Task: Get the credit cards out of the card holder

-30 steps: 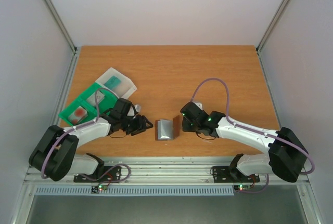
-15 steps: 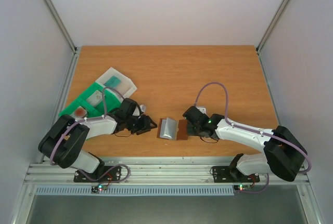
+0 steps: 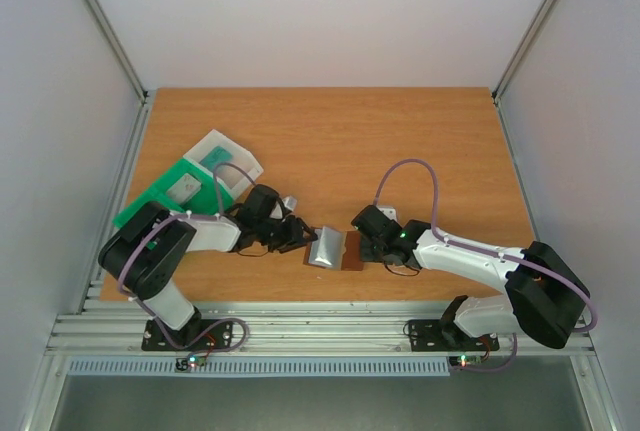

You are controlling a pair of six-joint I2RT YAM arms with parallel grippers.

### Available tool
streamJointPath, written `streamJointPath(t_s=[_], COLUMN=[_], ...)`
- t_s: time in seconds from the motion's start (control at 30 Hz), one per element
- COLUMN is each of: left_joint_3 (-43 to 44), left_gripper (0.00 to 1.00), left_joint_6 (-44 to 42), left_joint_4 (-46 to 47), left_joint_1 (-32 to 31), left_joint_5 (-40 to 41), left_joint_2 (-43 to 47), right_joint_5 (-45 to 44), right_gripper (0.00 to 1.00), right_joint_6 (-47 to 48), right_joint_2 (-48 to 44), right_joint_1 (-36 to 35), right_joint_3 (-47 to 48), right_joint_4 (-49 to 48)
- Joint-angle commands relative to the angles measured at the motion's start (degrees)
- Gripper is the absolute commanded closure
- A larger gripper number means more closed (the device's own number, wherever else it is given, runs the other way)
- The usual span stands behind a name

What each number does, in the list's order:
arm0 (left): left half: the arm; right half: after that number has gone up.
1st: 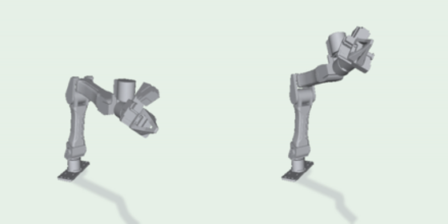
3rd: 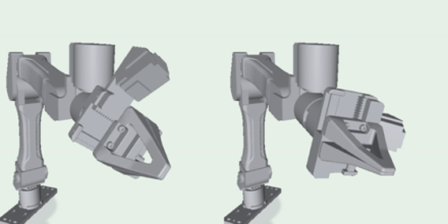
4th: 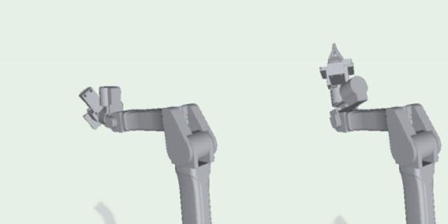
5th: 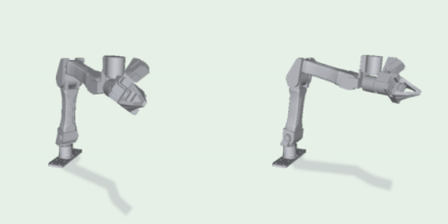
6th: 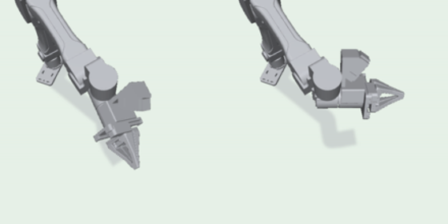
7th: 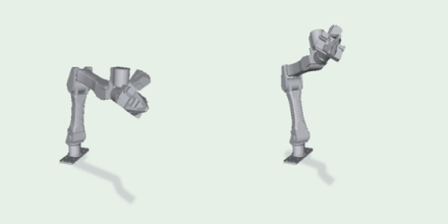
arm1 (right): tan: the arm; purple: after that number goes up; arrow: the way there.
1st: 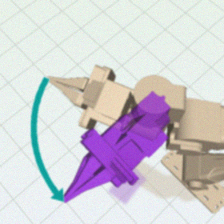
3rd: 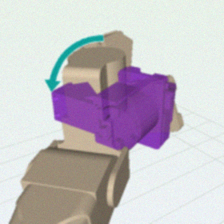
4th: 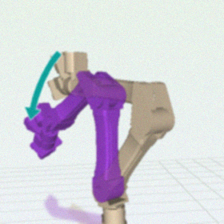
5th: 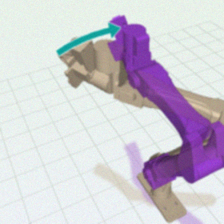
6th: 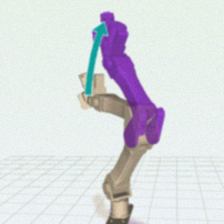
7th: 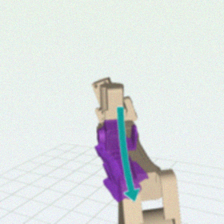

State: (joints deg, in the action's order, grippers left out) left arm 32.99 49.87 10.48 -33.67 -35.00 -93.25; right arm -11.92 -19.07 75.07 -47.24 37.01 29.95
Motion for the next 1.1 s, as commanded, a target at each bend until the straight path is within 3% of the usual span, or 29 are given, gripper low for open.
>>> streamJointPath(t_s=[0.0, 0.1, 0.27, 0.5, 0.67, 0.77, 0.8, 1.07], left_joint_3=[-1.0, -2.6, -5.5, -7.5, -6.6, -6.9, -6.8, -6.5], left_gripper=[0.6, 0.64, 0.8, 0.83, 0.83, 0.99, 1.0, 1.0], left_joint_6=[2.6, 5.1, 10.0, 18.5, 18.1, 18.0, 17.3, 15.3], left_joint_4=[6.5, 11.1, 21.9, 39.4, 39.6, 38.6, 37.1, 32.3], left_joint_1=[-0.4, -0.5, -0.9, -2.2, -2.4, -2.6, -2.7, -2.8], left_joint_5=[0.0, -1.2, -2.8, -4.9, -5.5, -4.9, -4.5, -4.9], left_joint_2=[-2.2, -1.5, -2.5, -8.0, -9.9, -8.7, -7.7, -2.9], right_joint_5=[-0.3, -0.1, 0.0, 0.5, 1.4, 1.1, 0.7, -1.2], right_gripper=[0.99, 0.99, 0.99, 0.99, 0.99, 0.98, 0.97, 0.79], right_joint_6=[0.0, 0.0, 0.1, 0.5, 0.8, 1.1, 1.1, 0.9], right_joint_2=[-0.1, -0.1, 0.0, 0.1, -0.1, -0.1, -0.1, -1.6], right_joint_1=[0.2, 0.3, 0.3, 0.3, 0.3, 0.3, 0.3, 0.3], right_joint_3=[-0.4, -0.4, -0.4, 0.6, 0.7, 0.9, 1.0, 7.1], right_joint_4=[-1.0, -1.0, -1.7, -1.5, -1.7, -1.4, -1.0, 9.5])
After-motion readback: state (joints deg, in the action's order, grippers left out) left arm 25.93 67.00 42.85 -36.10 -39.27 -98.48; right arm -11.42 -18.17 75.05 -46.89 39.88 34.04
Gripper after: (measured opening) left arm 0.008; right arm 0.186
